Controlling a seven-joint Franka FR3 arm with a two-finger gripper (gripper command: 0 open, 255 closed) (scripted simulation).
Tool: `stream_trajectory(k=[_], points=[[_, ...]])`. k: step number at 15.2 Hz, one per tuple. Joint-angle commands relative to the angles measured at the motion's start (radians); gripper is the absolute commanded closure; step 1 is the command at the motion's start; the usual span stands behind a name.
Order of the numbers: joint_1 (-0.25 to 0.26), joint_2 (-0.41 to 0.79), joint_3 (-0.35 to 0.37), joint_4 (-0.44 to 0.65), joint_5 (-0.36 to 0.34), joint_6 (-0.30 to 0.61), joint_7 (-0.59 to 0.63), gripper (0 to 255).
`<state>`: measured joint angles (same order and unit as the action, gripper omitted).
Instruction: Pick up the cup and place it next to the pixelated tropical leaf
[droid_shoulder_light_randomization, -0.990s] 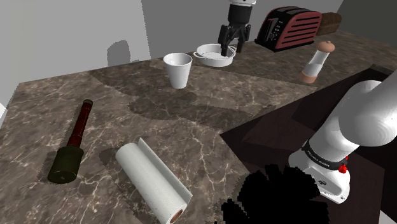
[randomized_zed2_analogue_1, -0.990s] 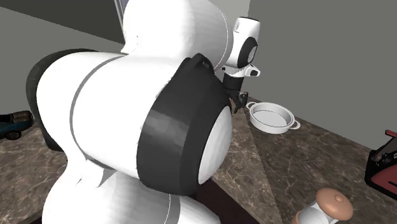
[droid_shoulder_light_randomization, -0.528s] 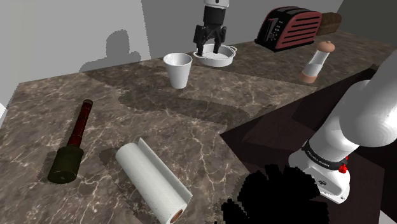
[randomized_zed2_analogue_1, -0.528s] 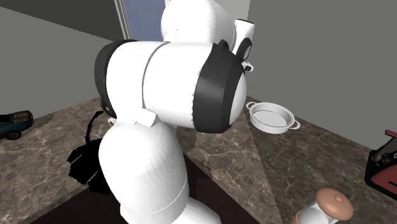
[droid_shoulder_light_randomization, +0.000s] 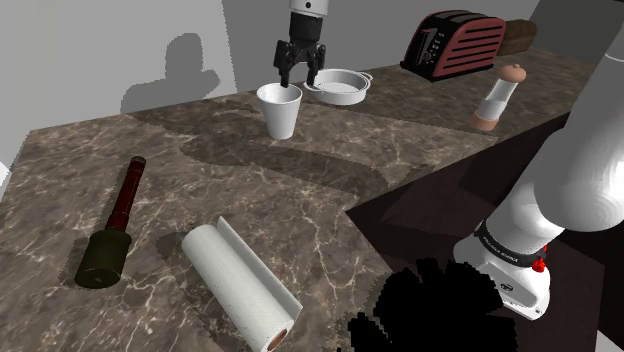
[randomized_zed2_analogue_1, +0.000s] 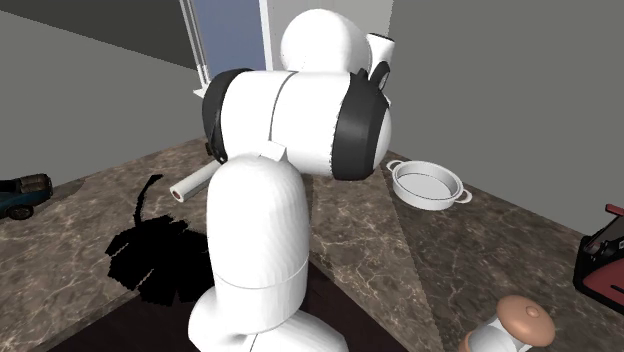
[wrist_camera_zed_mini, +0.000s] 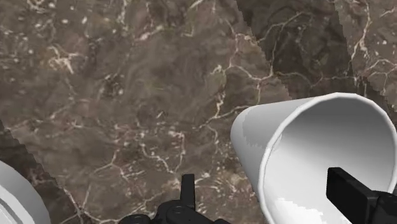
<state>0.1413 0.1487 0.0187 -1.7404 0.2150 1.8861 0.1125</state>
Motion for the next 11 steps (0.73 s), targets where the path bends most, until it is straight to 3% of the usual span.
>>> stream_trajectory(k=[1, 5, 11], points=[[0.003, 0.01, 0.003, -0.012, 0.003, 0.024, 0.0, 0], [0.009, 0.023, 0.007, -0.057, 0.006, 0.082, -0.003, 0], [0.009, 0.023, 0.007, -0.057, 0.006, 0.082, -0.003, 0]])
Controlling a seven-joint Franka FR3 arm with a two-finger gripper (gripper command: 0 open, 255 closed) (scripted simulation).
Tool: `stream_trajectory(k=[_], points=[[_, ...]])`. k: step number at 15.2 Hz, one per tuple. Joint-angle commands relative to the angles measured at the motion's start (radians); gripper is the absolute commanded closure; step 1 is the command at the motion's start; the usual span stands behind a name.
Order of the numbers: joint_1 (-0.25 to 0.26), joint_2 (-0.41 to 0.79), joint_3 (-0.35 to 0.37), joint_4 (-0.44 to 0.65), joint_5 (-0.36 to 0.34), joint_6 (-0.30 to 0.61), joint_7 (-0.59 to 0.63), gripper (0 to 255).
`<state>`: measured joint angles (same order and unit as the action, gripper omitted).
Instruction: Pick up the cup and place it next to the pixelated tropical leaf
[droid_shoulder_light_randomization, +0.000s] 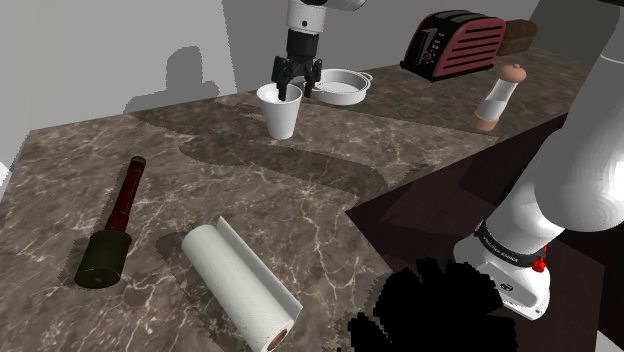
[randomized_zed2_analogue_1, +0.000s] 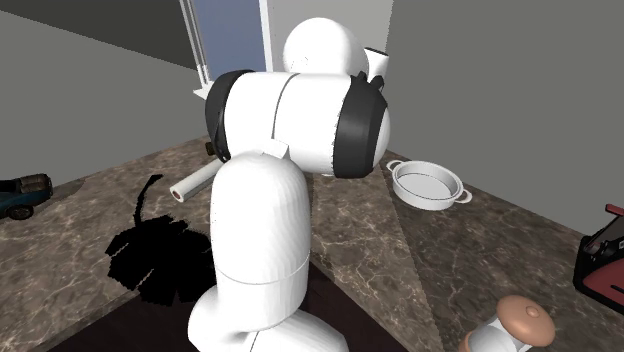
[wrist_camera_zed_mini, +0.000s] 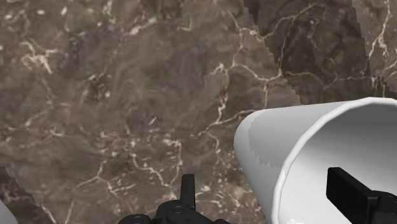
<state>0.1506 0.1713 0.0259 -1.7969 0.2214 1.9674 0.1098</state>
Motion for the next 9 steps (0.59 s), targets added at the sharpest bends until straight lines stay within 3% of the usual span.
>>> stream_trajectory(k=[1, 2, 3, 9], points=[[0.0, 0.0, 0.0, 0.0, 0.0, 0.0, 0.0, 0], [0.0, 0.0, 0.0, 0.0, 0.0, 0.0, 0.0, 0], [0.0, 0.0, 0.0, 0.0, 0.0, 0.0, 0.0, 255], [0.0, 0.0, 0.0, 0.0, 0.0, 0.0, 0.0, 255]])
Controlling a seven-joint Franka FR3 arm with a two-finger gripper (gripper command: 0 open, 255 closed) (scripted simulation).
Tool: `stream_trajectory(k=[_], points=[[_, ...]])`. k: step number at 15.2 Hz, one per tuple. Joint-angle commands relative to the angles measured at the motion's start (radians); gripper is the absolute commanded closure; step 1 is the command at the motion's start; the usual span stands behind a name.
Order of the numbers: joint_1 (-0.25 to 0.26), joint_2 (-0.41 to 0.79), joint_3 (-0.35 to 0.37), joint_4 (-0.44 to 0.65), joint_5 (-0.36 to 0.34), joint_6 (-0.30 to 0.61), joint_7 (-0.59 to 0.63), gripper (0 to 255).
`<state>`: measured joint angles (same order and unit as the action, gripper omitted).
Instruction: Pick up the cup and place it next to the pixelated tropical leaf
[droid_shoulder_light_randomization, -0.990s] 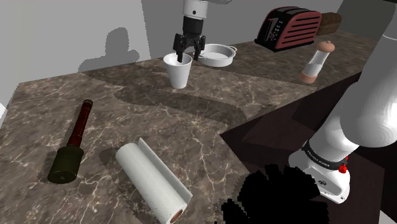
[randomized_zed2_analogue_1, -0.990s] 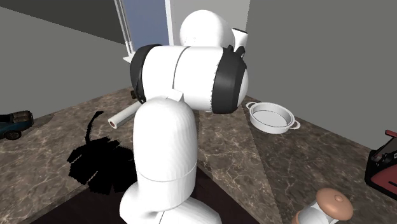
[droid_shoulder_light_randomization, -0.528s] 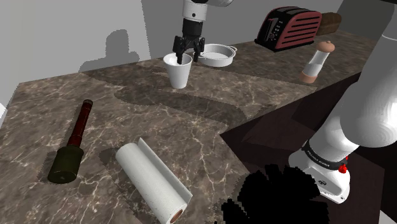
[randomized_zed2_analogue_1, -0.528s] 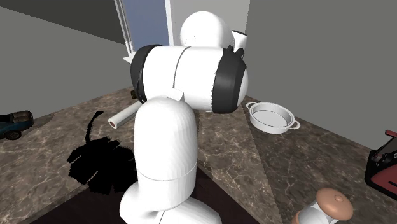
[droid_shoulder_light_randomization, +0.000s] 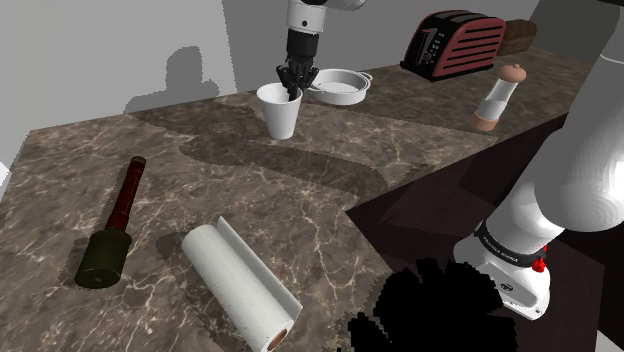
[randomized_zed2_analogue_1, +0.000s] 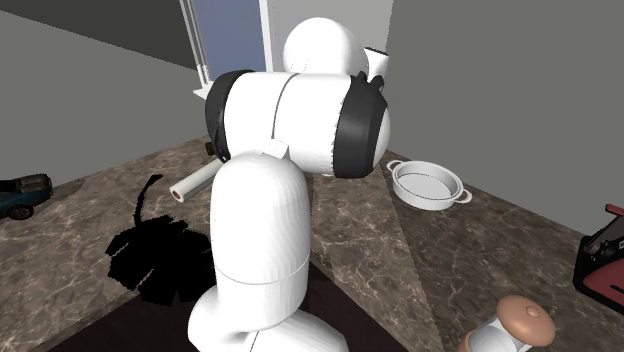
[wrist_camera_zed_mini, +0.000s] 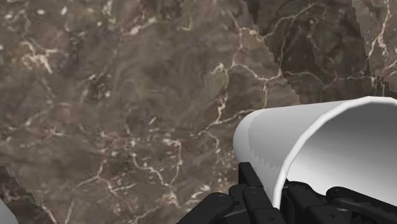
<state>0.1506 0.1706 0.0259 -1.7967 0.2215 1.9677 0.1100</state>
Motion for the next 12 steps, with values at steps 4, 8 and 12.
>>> stream_trajectory(k=[4, 8, 12], points=[[0.0, -0.002, 0.0, 0.009, -0.001, -0.012, 0.002, 255], [-0.001, -0.012, -0.001, 0.049, -0.005, -0.062, 0.012, 255], [-0.002, -0.019, -0.002, 0.094, -0.008, -0.112, 0.022, 255]])
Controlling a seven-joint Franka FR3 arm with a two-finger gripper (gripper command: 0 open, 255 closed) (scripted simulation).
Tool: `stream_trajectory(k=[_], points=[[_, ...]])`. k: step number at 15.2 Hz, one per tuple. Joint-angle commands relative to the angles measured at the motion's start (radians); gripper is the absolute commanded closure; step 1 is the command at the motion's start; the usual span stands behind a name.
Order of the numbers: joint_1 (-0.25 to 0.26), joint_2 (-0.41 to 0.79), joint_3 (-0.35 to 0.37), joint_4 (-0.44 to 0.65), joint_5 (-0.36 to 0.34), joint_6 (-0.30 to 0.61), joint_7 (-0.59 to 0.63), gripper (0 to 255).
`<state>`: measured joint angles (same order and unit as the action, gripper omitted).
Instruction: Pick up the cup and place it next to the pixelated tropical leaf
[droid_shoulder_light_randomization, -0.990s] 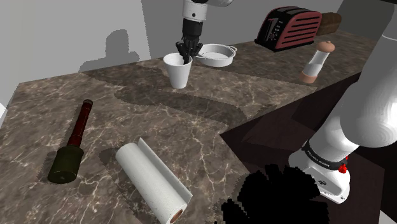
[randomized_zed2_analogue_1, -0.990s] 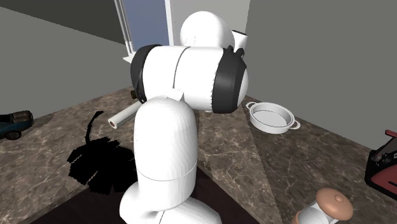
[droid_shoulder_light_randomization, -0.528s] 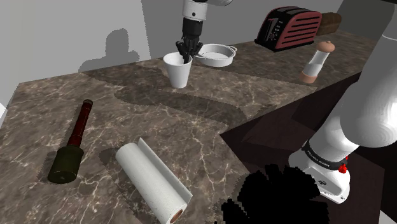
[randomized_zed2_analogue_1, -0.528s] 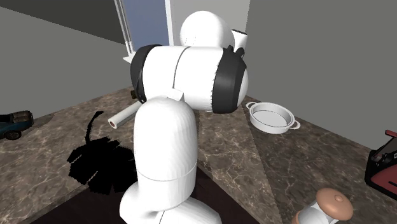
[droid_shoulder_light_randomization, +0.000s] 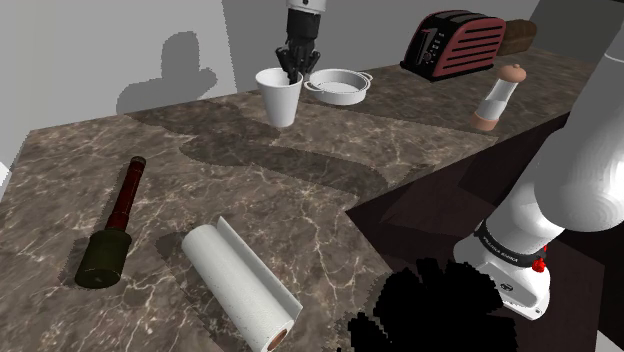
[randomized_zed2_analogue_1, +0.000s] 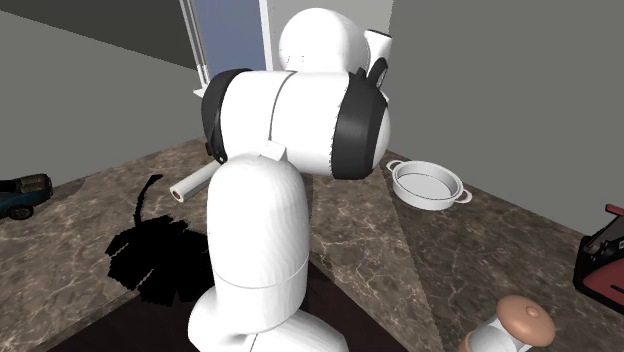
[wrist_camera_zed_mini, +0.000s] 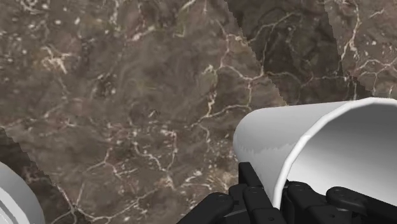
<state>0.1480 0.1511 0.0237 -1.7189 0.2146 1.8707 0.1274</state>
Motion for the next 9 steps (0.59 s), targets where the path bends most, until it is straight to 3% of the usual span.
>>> stream_trajectory(k=[1, 9], points=[[0.0, -0.001, 0.0, 0.028, -0.002, -0.028, 0.007, 255], [-0.002, -0.002, -0.001, 0.133, -0.007, -0.133, 0.027, 255]])
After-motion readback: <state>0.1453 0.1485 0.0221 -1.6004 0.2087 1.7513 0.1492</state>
